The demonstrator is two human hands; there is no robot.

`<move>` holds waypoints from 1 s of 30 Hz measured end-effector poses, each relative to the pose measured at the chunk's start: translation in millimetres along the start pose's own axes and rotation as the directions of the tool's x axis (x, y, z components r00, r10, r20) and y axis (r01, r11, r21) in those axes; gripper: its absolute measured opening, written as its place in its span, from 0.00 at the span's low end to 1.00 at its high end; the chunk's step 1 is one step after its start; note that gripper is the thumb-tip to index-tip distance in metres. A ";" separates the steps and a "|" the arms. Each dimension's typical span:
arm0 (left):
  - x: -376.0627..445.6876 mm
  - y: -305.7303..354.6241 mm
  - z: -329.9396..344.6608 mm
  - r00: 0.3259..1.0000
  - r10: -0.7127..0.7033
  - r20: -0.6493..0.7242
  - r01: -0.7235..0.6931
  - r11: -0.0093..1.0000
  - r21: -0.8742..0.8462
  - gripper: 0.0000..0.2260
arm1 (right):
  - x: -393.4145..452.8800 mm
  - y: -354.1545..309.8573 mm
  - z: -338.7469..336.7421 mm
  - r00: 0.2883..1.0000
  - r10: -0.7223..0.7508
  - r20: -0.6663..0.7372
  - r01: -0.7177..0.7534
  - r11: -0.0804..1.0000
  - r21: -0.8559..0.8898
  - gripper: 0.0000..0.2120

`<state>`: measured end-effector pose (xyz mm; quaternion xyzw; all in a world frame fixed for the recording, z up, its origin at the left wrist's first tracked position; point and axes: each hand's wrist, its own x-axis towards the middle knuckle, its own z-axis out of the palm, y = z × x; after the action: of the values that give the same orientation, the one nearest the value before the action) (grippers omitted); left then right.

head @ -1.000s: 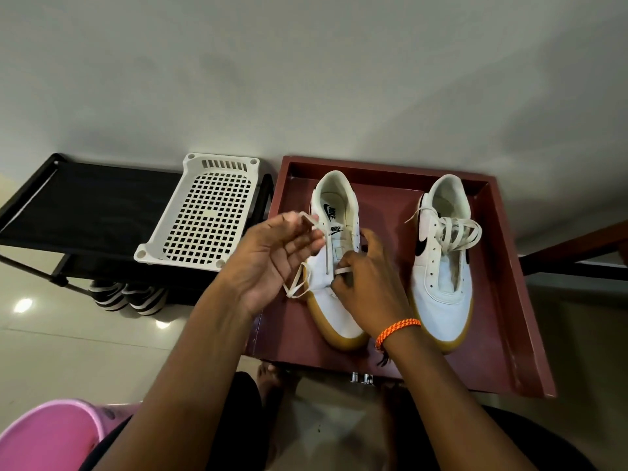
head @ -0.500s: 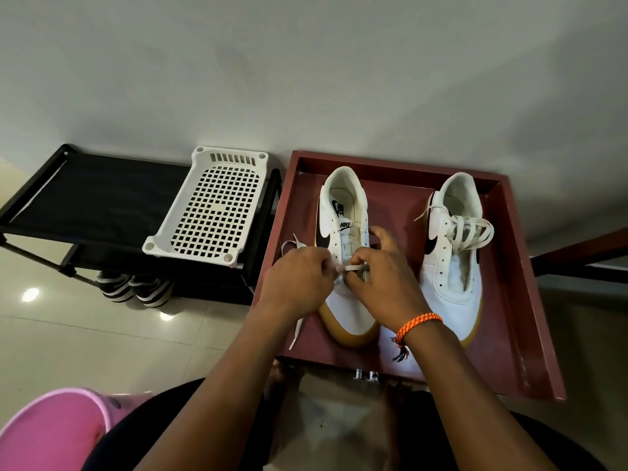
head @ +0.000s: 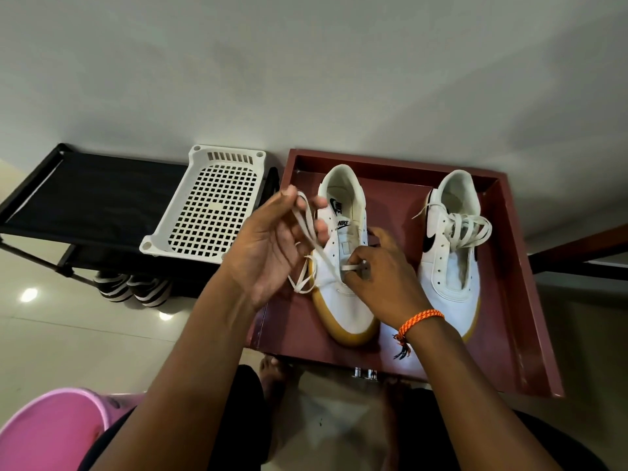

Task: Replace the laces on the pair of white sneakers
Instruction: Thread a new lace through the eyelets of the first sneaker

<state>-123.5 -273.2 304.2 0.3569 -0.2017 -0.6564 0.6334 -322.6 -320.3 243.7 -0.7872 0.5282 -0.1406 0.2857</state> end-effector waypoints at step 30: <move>3.7 3.4 -6.4 0.939 0.144 -0.311 0.029 0.871 0.490 0.06 | -0.6 1.7 -3.4 0.999 0.022 0.032 -0.024 0.998 0.062 0.04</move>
<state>-116.3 -276.0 301.7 0.6059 -0.2597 -0.4938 0.5672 -325.9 -321.2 245.4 -0.7738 0.5282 -0.1413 0.3199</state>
